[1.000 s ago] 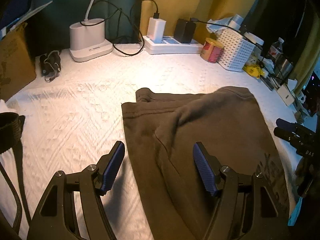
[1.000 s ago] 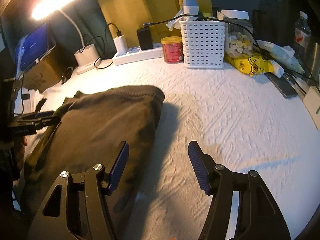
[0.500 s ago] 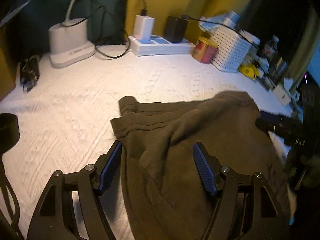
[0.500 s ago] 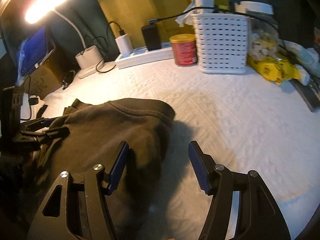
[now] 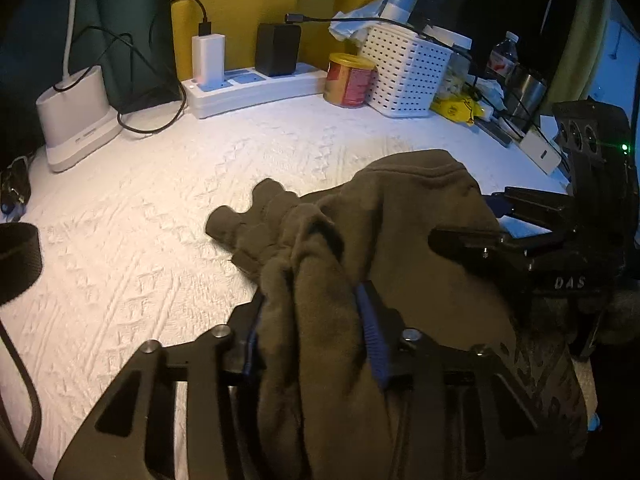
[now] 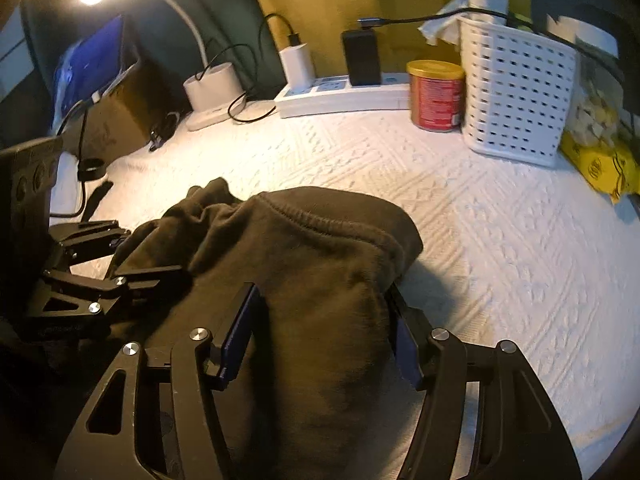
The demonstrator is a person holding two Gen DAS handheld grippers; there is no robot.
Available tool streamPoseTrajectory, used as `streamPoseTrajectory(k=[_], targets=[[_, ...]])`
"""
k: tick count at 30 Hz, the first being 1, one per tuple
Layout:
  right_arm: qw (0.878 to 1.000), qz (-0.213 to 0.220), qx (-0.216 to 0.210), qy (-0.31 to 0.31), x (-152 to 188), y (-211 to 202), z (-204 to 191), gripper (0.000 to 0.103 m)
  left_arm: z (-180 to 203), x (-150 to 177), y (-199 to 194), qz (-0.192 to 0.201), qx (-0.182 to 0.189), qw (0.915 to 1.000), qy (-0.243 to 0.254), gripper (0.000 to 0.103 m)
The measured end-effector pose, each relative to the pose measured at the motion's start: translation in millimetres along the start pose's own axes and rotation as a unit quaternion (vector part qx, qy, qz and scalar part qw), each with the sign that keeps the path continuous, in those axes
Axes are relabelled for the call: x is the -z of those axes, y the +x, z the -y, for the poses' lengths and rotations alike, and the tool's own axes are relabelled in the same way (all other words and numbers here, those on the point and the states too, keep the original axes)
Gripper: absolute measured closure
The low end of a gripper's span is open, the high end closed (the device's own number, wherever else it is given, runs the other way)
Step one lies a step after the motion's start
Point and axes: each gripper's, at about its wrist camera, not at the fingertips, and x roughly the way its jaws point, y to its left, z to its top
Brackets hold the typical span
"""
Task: Fold small clothes
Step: 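Grasp the shirt end with the left gripper while the right gripper grasps it too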
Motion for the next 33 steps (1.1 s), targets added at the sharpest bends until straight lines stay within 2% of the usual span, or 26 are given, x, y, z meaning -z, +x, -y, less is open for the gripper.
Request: streamPoseTrajectory(k=[5, 7, 8, 10, 12, 13, 15, 23, 33], targets=[[0.999, -0.008, 0.012, -0.031, -0.2, 4.5, -12.3, 0.038, 4.0, 0.9, 1.5, 0.005, -0.018, 0.9998, 0.008, 0.072], [0.999, -0.012, 0.012, -0.05, 0.2, 6.1, -19.0, 0.044, 5.7, 1.9, 1.1, 0.006, -0.016, 0.9998, 0.009, 0.08], [0.998, -0.013, 0.013, -0.057, 0.4, 6.8, -21.6, 0.048, 6.8, 2.4, 1.2, 0.007, -0.017, 0.9998, 0.009, 0.08], [0.997, -0.016, 0.017, -0.074, 1.0, 8.7, -27.2, 0.049, 9.5, 2.7, 1.2, 0.008, -0.023, 0.9997, 0.01, 0.082], [0.997, -0.016, 0.007, -0.081, 1.4, 8.7, -29.4, 0.064, 11.3, 3.3, 0.7, 0.01, -0.028, 0.9995, 0.008, 0.083], [0.996, -0.016, -0.007, -0.083, 2.1, 8.8, -31.6, 0.075, 12.4, 3.9, 0.3, 0.011, -0.031, 0.9994, 0.008, 0.083], [0.996, -0.015, -0.007, -0.086, 3.7, 8.2, -35.6, 0.081, 14.7, 5.0, -1.3, 0.014, -0.035, 0.9992, 0.011, 0.083], [0.996, -0.002, -0.006, -0.084, 9.7, -0.7, -41.0, 0.084, 20.3, 10.2, -13.8, 0.028, -0.03, 0.9991, 0.003, 0.084], [0.997, 0.035, -0.002, -0.07, 16.3, -37.8, -60.1, 0.084, 30.2, 14.7, -44.1, 0.064, -0.027, 0.9976, -0.002, 0.084]])
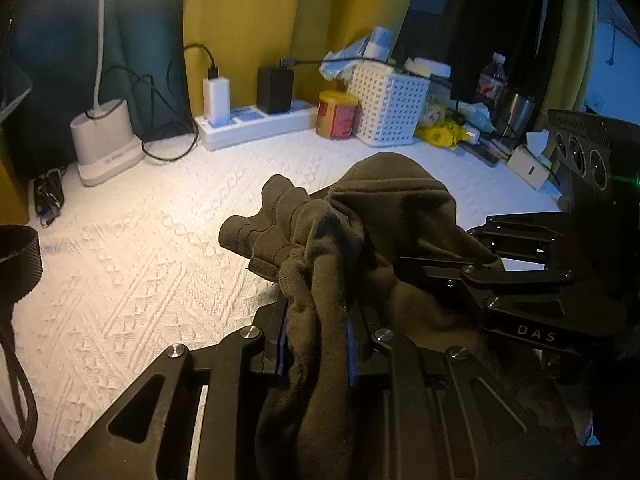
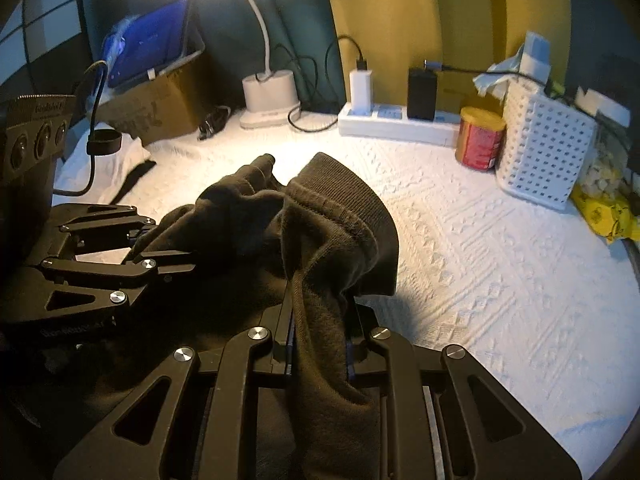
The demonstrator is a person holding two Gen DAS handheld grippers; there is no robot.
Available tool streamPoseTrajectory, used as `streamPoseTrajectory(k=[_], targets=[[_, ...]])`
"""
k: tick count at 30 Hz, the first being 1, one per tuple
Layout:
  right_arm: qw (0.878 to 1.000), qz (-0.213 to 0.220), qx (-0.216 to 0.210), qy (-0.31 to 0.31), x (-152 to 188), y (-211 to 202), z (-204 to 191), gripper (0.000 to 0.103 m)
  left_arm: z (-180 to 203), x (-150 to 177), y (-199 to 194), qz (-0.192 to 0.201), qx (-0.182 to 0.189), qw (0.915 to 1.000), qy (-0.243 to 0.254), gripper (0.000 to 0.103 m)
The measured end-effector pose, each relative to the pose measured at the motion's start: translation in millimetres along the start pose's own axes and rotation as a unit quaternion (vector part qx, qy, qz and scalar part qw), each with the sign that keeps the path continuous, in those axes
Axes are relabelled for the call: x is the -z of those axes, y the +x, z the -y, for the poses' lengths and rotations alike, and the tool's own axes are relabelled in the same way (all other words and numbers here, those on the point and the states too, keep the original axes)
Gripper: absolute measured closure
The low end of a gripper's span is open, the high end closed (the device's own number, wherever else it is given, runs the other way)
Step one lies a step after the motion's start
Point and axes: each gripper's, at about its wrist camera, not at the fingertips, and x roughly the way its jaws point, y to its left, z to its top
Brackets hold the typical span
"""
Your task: Fold small clothes
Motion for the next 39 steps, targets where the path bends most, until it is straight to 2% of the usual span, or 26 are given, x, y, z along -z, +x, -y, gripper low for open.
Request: streamPoseTrajectory(k=[13, 24, 39], targets=[[0.998, 0.051, 0.018, -0.015, -3.6, -59.2, -26.4, 0.084, 18.0, 0.4, -49.8, 0.054, 0.003, 0.9985, 0.011, 0.084], [0.995, 0.094, 0.033, -0.018, -1.1, -108.4, -44.2, 0.084, 32.8, 5.0, -91.3, 0.109, 0.001, 0.9938, 0.024, 0.084], [0.986, 0.155, 0.05, -0.034, 0.7, -178.9, -75.0, 0.084, 53.9, 14.6, -150.1, 0.183, 0.01, 0.982, 0.045, 0.084]])
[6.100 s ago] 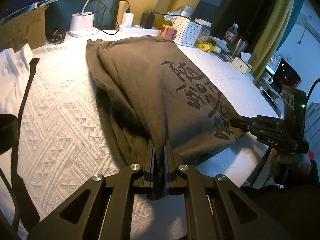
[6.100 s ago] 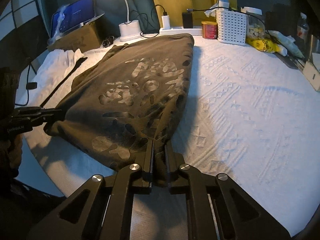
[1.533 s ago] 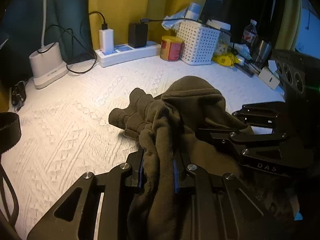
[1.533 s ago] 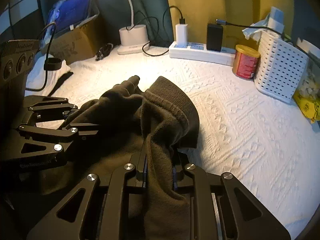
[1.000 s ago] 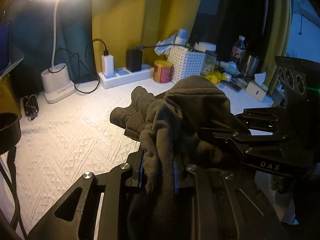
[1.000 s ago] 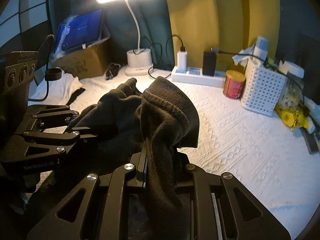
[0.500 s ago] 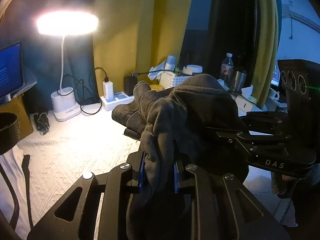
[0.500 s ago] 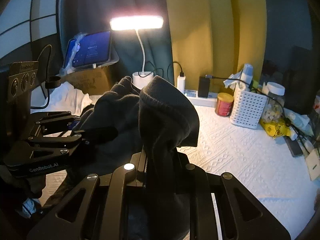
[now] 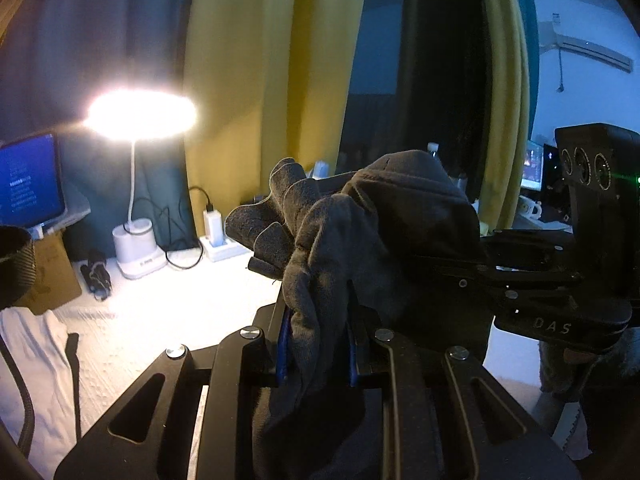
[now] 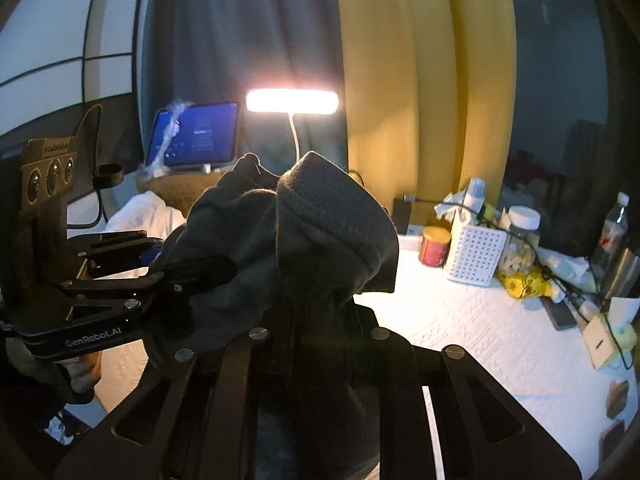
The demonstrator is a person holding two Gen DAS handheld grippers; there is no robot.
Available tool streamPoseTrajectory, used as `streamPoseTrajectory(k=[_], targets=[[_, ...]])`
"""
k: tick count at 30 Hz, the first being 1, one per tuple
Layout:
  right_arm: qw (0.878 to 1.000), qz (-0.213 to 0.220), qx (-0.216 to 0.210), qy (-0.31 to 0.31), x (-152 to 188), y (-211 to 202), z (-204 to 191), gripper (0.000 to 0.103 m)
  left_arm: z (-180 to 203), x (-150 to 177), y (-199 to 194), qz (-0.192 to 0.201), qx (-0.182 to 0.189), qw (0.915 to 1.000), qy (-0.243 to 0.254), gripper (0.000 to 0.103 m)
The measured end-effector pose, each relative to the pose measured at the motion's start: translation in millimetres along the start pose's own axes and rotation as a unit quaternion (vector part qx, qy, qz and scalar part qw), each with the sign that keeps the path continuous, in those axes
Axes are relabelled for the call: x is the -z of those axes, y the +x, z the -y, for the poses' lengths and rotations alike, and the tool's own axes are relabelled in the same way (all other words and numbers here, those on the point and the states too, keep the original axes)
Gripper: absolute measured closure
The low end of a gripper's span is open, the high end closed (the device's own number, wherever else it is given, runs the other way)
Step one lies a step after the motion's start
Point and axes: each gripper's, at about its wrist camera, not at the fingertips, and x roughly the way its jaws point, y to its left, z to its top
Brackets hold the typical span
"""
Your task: Fold small clothes
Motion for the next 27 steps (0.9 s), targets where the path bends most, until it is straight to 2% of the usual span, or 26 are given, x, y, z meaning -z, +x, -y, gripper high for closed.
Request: streamPoseTrajectory(k=[13, 27], targets=[[0.998, 0.05, 0.013, -0.028, -17.0, -50.3, -32.7, 0.084, 6.1, -9.8, -49.1, 0.051, 0.004, 0.9985, 0.019, 0.084], [0.993, 0.101, 0.007, -0.059, -38.0, -86.3, -67.1, 0.084, -2.2, -18.6, -89.4, 0.099, -0.008, 0.9947, 0.026, 0.084]])
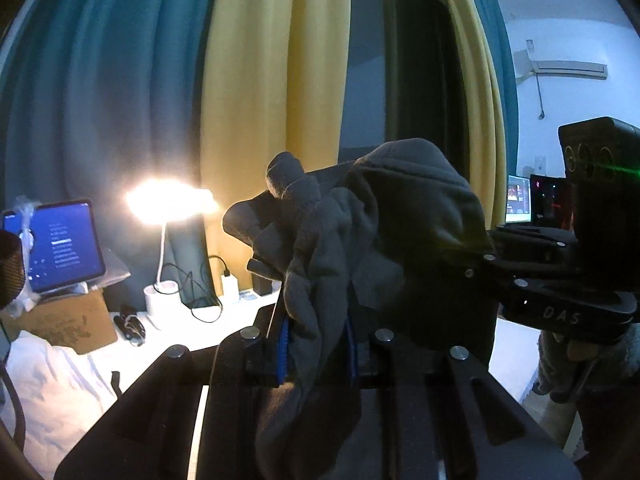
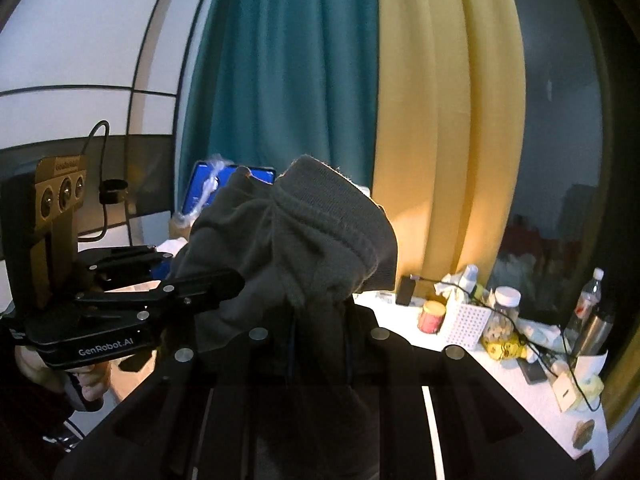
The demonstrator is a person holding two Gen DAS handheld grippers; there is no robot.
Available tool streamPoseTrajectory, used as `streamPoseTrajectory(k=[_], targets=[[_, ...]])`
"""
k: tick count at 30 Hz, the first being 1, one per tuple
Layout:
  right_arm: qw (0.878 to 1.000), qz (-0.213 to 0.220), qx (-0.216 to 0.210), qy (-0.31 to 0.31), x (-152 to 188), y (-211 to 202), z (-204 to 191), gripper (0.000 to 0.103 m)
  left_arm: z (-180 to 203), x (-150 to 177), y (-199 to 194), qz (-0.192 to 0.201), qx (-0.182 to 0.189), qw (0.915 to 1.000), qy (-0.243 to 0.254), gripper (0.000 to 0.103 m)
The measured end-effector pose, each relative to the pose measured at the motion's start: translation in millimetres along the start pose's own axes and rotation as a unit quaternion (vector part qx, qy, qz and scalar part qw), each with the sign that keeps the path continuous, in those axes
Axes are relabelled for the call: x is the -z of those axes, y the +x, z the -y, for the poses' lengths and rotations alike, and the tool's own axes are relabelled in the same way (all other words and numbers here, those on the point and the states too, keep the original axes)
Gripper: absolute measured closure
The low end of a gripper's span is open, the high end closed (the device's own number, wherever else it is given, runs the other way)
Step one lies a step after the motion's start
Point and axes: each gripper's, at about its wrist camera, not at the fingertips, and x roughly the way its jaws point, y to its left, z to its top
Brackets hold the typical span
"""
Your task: Fold small clothes
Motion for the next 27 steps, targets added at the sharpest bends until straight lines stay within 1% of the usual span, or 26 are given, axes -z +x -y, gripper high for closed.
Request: streamPoseTrajectory(k=[7, 13, 27], targets=[[0.999, 0.022, -0.017, -0.02, -17.4, -3.3, -20.5, 0.084, -12.3, -7.4, -21.8, 0.021, -0.018, 0.9996, 0.002, 0.084], [0.998, 0.038, -0.041, -0.037, -32.0, 1.3, -40.5, 0.084, -27.1, -12.2, -45.2, 0.037, -0.045, 0.9982, 0.008, 0.084], [0.989, 0.054, -0.118, -0.073, -55.1, 17.6, -111.1, 0.084, -70.6, -4.5, -108.4, 0.043, -0.118, 0.9921, 0.013, 0.084]])
